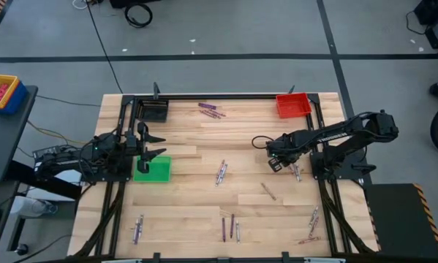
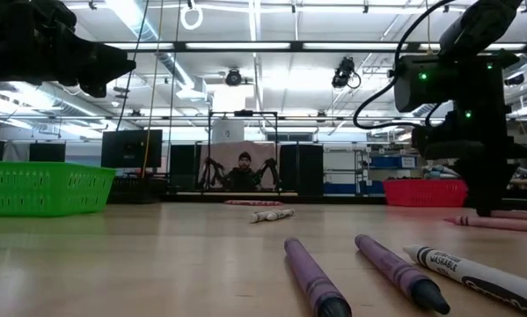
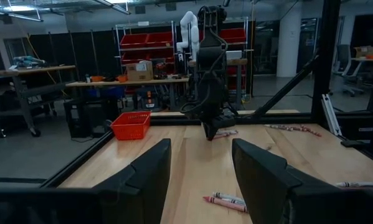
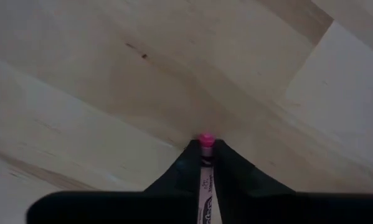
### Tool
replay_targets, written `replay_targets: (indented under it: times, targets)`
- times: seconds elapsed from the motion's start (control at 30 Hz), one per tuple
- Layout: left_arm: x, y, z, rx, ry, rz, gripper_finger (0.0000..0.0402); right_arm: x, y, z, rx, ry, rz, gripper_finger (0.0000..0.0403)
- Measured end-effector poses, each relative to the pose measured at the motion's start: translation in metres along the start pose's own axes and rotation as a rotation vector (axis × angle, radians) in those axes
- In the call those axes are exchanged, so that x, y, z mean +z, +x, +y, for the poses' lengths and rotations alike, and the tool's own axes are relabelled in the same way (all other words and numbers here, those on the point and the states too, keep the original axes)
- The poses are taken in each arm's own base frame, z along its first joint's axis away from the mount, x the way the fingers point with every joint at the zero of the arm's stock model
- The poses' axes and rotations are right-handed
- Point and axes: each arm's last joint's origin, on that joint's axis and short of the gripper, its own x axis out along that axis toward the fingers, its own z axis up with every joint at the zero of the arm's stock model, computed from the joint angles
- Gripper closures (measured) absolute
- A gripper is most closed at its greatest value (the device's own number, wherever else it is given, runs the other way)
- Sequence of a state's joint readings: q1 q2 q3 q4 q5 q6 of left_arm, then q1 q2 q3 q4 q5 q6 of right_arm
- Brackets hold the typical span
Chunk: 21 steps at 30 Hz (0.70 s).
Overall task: Sort crayons
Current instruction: Put the pink crayon into the red bin
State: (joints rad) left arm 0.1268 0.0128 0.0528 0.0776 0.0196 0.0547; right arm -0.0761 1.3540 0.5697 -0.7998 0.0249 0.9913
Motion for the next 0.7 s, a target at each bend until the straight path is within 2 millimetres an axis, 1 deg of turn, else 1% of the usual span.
replay_targets:
  times: [0.1,0.2,0.3,0.4,0.47,0.53,0.63,0.7]
  targets:
    - [0.0,0.0,0.0,0.0,0.0,0.0,0.0218,0.001,-0.001,0.001,0.004,-0.004,0.001,0.0377]
    - [0.0,0.0,0.0,0.0,0.0,0.0,0.0218,0.003,-0.006,0.004,0.013,-0.028,0.016,0.0371]
    - [0.0,0.0,0.0,0.0,0.0,0.0,0.0218,0.015,-0.022,0.015,0.082,-0.064,-0.035,0.0366]
    - [0.0,0.0,0.0,0.0,0.0,0.0,0.0218,0.032,-0.042,0.022,0.125,-0.105,-0.101,0.0366]
    - [0.0,0.0,0.0,0.0,0.0,0.0,0.0218,0.047,-0.061,0.026,0.156,-0.142,-0.186,0.0366]
    - [0.0,0.0,0.0,0.0,0.0,0.0,0.0218,0.063,-0.079,0.027,0.157,-0.188,-0.273,0.0365]
    - [0.0,0.0,0.0,0.0,0.0,0.0,0.0218,0.087,-0.108,0.021,0.099,-0.279,-0.429,0.0365]
    - [0.0,0.0,0.0,0.0,0.0,0.0,0.0218,0.102,-0.123,0.013,-0.017,-0.372,-0.531,0.0365]
